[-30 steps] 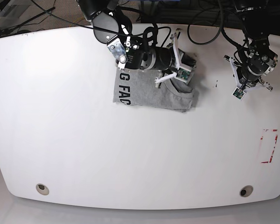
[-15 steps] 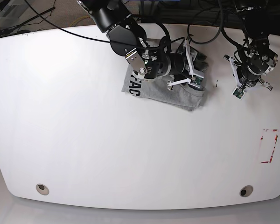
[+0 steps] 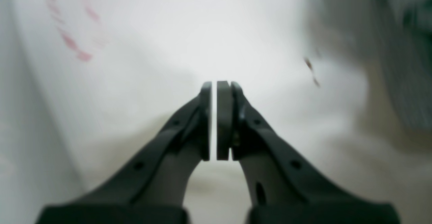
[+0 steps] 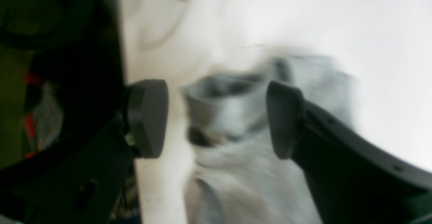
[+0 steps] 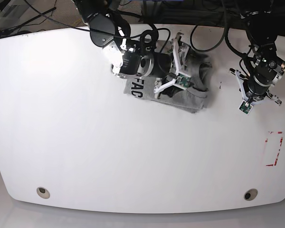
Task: Fold the T-shirt properly
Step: 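Grasp the shirt with both grippers and spread it flat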
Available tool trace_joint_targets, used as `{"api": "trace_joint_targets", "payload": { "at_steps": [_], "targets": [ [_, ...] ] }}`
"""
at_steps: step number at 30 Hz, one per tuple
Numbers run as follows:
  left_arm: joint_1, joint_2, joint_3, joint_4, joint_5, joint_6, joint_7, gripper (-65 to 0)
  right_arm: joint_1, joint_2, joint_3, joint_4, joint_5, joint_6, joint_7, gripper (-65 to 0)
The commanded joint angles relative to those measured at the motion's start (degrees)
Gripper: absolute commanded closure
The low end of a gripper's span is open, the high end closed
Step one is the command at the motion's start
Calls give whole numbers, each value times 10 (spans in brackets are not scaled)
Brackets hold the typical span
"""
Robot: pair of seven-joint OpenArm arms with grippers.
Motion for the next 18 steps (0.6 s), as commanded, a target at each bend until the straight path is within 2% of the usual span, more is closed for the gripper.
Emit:
{"api": "trace_joint_targets", "payload": {
  "at_steps": [1,5,10,13,15,18],
  "targets": [
    [-18,6,10,18,-3,1,-7,-6,5,5,55,9,43,-1,12,-422],
    [-23,21,67,25,-1,1,-7,-6,6,34,129,-12,98,-1,12,-422],
    [-18,31,143,28,-2,1,-7,-4,28,49,178,-69,114,-2,12,-420],
    [-3,57,173,37,-2,1,-7,-4,41,67,178,-111,113,-1,12,-350],
    [9,72,189,36,-1,1,-7,-4,54,76,177,-155,113,-1,14,-263],
    [19,75,221,37,1,1,-5,-4,68,81,177,-211,112,-1,34,-189]
  ]
}}
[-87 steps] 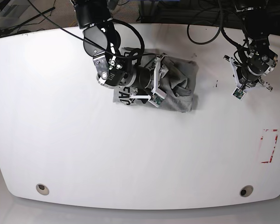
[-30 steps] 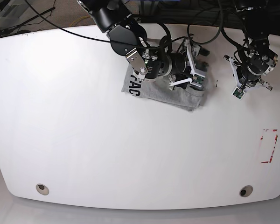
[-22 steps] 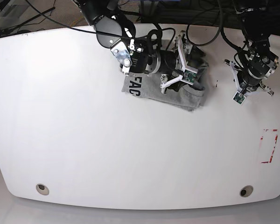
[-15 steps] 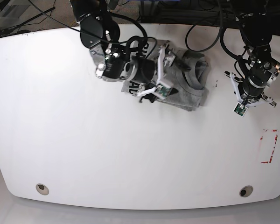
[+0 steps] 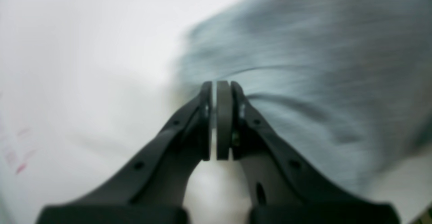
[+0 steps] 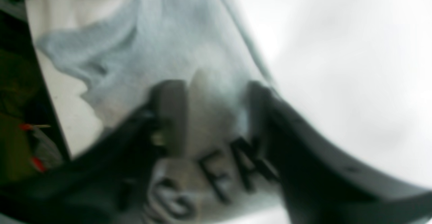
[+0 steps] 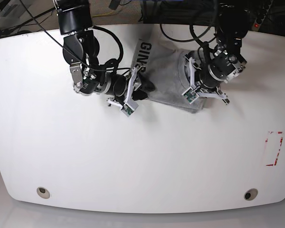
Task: Fold the T-shirt properly
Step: 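Grasp the shirt with both grippers and spread it flat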
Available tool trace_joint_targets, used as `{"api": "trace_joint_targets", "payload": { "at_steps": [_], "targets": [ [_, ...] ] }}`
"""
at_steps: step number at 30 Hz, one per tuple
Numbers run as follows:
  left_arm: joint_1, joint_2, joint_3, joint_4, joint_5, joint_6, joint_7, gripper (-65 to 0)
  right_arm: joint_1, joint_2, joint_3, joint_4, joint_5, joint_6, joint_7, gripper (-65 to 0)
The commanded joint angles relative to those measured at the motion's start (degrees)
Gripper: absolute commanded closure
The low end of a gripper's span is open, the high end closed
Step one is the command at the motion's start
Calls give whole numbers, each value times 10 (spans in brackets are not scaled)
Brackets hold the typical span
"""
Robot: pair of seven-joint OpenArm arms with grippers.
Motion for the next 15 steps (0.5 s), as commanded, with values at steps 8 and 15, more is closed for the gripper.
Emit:
{"api": "trace_joint_targets", "payload": {
  "at_steps": [8,15],
  "targets": [
    [16,-57,58,-36,-2,3,-8,-7,17,31,3,-99,-49,0,110,-193],
    [-116,-63,60,-161,-5,3,-10,-7,-1,48,4,-94,-76,1,116,-190]
  ]
}}
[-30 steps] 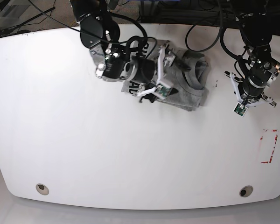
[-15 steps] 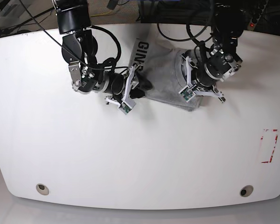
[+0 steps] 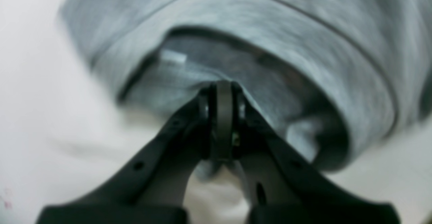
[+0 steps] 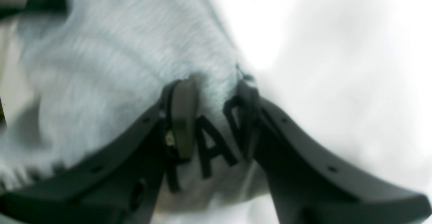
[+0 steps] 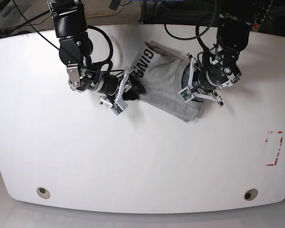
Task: Fold the T-shirt properly
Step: 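Grasp the shirt with both grippers and spread it flat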
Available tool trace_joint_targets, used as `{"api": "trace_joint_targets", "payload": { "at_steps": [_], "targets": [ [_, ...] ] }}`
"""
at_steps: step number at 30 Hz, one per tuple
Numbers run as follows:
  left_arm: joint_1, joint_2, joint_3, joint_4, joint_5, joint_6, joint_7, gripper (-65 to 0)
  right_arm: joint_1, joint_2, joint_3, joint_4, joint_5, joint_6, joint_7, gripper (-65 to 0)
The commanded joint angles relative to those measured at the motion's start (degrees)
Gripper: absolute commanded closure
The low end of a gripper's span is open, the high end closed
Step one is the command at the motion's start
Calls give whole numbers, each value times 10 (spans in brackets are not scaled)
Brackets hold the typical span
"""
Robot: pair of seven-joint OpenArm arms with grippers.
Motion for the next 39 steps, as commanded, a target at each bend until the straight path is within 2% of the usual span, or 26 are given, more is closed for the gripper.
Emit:
{"api": "trace_joint_targets", "payload": {
  "at_steps": [1,5,8,12,16,21,24,26,30,32,35,39],
  "targets": [
    [-53,-2,1,-43,3,4,-7,-7,0,21,0,13,-21,-1,-21,-190],
    [-130,-2,36,-110,2,4,-7,-6,-33,25,0,54,-21,-1,-22,-189],
    [-156,-2,42,-113,2,4,-7,-6,-56,25,-1,93,-23,-2,-23,-189],
    [-167,-2,41,-72,2,4,-7,-6,-78,21,-1,131,-24,-3,-39,-189],
    [-163,-8,34,-15,2,4,-5,-6,-86,-7,-2,160,-27,-5,-61,-189],
    [-97,-26,-47,66,3,4,-4,-8,-84,-17,-2,206,-21,-6,-77,-195],
    [-58,-26,-106,88,2,4,-4,-10,-54,-19,-2,218,-20,-6,-117,-212],
    [-31,-26,-158,90,2,4,-4,-10,-26,-31,-1,216,-20,-2,-147,-290],
    [9,-25,-237,88,1,4,-4,-10,10,-41,-2,206,-20,-2,-155,-404],
    [22,-22,-262,88,1,4,-4,-10,30,-43,-2,188,-20,-2,-156,-417],
    [49,-22,-300,86,-7,4,-4,-10,69,-63,-13,139,-20,-1,-156,-417],
    [85,-24,-346,85,-78,4,-4,-10,117,-78,-45,63,-20,18,-156,-417]
  ]
}}
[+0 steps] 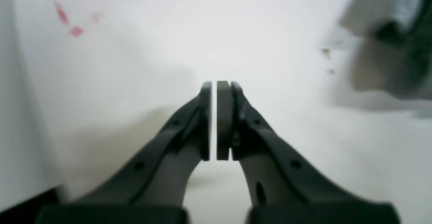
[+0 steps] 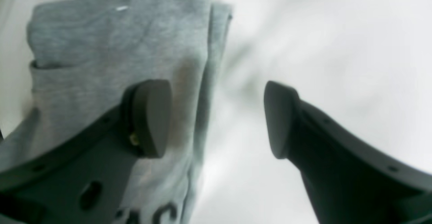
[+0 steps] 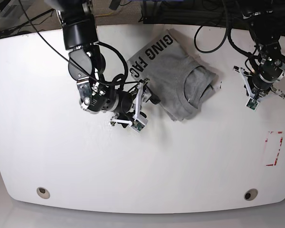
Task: Fold the T-shirt properly
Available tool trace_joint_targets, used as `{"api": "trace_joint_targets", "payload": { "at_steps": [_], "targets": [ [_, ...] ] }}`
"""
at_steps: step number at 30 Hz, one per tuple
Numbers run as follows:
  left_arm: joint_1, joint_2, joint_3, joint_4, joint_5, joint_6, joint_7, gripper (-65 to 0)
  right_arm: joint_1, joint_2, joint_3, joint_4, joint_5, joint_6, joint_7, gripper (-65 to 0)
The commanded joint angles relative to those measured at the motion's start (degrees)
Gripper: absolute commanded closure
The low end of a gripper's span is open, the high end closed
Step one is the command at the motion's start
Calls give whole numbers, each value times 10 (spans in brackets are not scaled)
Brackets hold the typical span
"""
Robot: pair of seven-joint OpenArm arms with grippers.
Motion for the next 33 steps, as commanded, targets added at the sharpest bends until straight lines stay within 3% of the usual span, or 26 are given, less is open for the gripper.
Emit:
{"api": "trace_joint_targets", "payload": {
  "at_steps": [1,10,18,21,23,27,29,33],
  "targets": [
    [17,-12,-22,9,-47,4,-8,-10,30,-21,-12,-33,11,17,14,-417],
    [69,-9,-58,10,-76,4,-9,-7,100,-87,-18,-176,7,17,16,-417],
    [89,-9,-59,10,-76,4,-10,-6,125,-111,-18,-241,5,17,33,-403],
    [90,-9,-59,10,-76,4,-10,-6,125,-113,-17,-241,5,17,47,-301],
    [90,-9,-59,10,-76,4,-10,-6,125,-113,-17,-241,5,17,53,-192],
    [90,-8,-55,10,-76,4,-10,-6,125,-112,-14,-229,8,17,53,-40],
    [90,-8,-54,10,-76,4,-10,-6,123,-109,-14,-214,9,17,51,-5],
    [90,-8,-54,9,-76,4,-10,-6,105,-95,-14,-158,11,17,51,0]
  ]
}}
